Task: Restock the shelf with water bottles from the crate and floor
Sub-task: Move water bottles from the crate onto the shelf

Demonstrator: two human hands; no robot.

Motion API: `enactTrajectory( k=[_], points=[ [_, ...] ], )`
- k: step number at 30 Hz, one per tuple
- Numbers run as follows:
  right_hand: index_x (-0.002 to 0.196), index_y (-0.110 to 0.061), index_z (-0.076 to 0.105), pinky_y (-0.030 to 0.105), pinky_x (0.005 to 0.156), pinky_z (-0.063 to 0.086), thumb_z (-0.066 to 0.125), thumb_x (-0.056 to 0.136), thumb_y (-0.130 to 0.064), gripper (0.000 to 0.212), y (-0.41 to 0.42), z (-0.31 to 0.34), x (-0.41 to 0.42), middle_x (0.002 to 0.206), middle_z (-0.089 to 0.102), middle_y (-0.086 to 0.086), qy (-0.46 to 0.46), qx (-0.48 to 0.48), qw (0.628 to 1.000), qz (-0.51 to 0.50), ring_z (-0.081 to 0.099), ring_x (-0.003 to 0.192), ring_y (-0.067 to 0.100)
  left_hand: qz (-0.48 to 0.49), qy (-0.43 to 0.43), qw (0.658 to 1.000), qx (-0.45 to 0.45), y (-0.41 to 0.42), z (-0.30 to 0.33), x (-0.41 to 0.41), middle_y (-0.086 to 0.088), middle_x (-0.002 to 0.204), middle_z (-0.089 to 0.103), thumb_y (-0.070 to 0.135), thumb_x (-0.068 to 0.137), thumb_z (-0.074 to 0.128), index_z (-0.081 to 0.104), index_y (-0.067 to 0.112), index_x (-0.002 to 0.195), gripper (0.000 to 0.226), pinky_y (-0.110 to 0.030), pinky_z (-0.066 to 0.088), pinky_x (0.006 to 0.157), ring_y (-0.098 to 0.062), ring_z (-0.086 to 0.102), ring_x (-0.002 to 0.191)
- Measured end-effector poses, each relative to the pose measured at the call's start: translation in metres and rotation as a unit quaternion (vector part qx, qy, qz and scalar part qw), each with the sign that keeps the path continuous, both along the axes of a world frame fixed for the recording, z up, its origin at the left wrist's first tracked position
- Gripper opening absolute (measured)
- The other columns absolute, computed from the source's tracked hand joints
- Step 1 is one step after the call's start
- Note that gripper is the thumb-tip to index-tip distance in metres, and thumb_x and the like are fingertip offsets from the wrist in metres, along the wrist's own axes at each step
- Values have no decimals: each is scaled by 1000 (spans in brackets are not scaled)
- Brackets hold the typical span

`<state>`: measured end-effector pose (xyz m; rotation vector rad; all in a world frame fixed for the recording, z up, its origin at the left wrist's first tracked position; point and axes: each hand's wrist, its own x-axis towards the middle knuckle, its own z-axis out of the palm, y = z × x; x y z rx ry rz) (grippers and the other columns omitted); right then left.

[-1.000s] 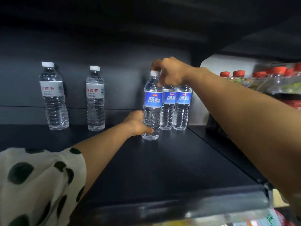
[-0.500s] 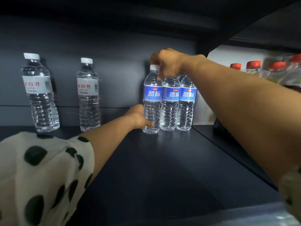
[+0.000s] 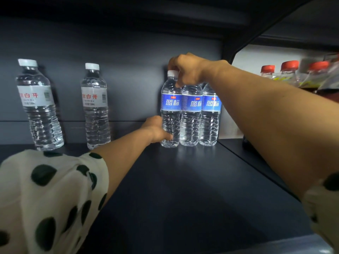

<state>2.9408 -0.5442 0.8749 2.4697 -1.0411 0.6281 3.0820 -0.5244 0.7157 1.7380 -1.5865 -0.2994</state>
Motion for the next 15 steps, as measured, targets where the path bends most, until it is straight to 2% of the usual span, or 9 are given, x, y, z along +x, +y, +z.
enactTrajectory(
  k=[4,8,13,15],
  points=[
    [114,-21,57,41,85,51,78,73,-23,46,-4,-1,2,101,55,3,-5,3,1000,-3,57,96,29,7,-5,1000,-2,-2,-1,1,-10,100,68,24,65,86,63,10,98,43,-43,57,85,-28,67,93],
    [116,-20,57,39,85,51,78,74,-22,47,-5,-1,1,100,56,3,-6,10,1000,1,57,96,28,14,-11,1000,-2,1,-2,1,-7,100,69,25,65,87,63,11,98,44,-43,57,84,-26,67,92],
    [122,-20,54,42,91,50,78,74,-20,54,6,-1,-3,109,62,6,-7,26,1000,7,59,102,29,22,-28,999,4,15,9,-5,-3,102,68,30,68,85,63,13,100,43,-41,55,87,-23,66,93],
    [127,-20,52,41,93,49,78,73,-20,60,13,1,-7,117,62,6,-9,24,1000,8,59,106,28,31,-39,999,-5,25,18,-7,-3,101,67,30,69,84,61,14,94,38,-40,54,88,-25,66,95]
  ],
)
